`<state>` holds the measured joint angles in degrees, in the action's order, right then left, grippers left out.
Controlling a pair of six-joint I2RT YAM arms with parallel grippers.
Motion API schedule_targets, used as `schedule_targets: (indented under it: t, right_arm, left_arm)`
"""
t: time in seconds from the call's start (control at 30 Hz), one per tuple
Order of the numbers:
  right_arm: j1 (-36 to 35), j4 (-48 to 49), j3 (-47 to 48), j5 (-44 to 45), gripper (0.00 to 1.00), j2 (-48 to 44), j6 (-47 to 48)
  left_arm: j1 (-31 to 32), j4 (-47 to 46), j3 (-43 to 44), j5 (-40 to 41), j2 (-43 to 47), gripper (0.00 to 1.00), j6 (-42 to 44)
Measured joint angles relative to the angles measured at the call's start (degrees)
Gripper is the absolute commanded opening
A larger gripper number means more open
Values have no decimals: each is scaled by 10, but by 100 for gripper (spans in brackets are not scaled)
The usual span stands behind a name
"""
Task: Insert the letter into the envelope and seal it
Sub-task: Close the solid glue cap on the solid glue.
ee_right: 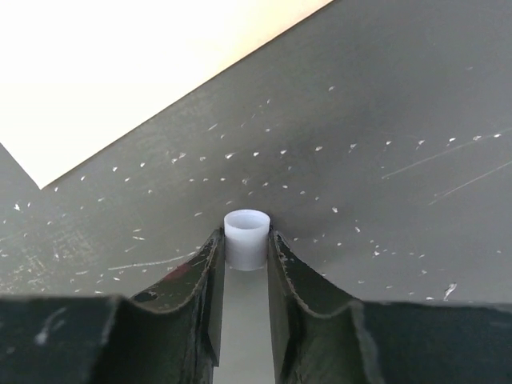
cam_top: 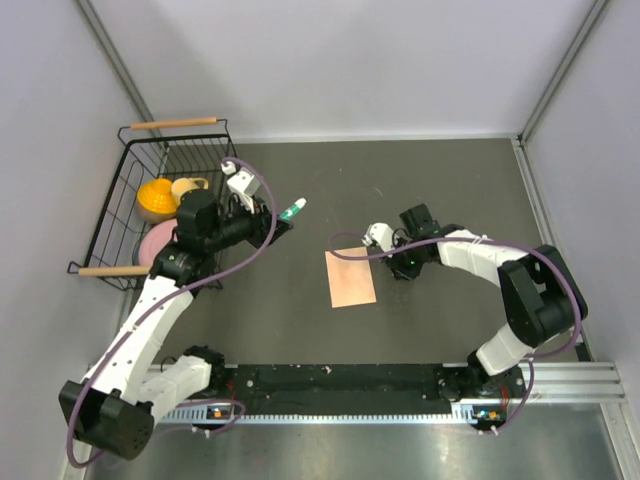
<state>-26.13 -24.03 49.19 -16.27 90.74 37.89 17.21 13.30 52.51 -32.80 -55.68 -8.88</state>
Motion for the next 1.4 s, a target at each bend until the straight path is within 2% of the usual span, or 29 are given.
schedule_targets:
  t: [0.2, 0.3, 0.4, 0.5, 0.57, 0.63, 0.73, 0.87, 1.07, 1.4]
  right_arm:
    - [0, -3, 0, -1, 5, -4, 1]
    - [0, -37, 1, -11, 4, -18, 3]
    - [0, -108, 29, -52, 3, -38, -1]
    - [-1, -193, 115, -126, 2, -47, -24]
    - [-3, -226, 179, -181, 2, -49, -48]
    - [-11, -250, 230, -234, 1, -51, -73]
    - [-38, -285, 268, -299, 0, -51, -103]
    - [-96, -330, 273, -344, 0, -51, -121]
    - [-133, -368, 273, -388, 0, -51, -138]
    - [-161, -380, 281, -405, 0, -49, -141]
  left_arm:
    - [-33, 0, 0, -26, -2, 0, -6]
    - [-71, 0, 0, -59, -5, 0, 6]
    - [-104, 6, -1, -99, -5, 0, 66]
    - [-110, 52, -4, -139, -3, 0, 218]
    - [-110, 124, -15, -179, 4, 0, 386]
    - [-105, 162, -26, -196, 12, 0, 472]
    - [-70, 223, -43, -208, 37, 0, 602]
    - [22, 237, -43, -201, 57, 0, 676]
    - [152, 220, -43, -156, 68, 0, 686]
    - [244, 195, -42, -76, 68, 0, 673]
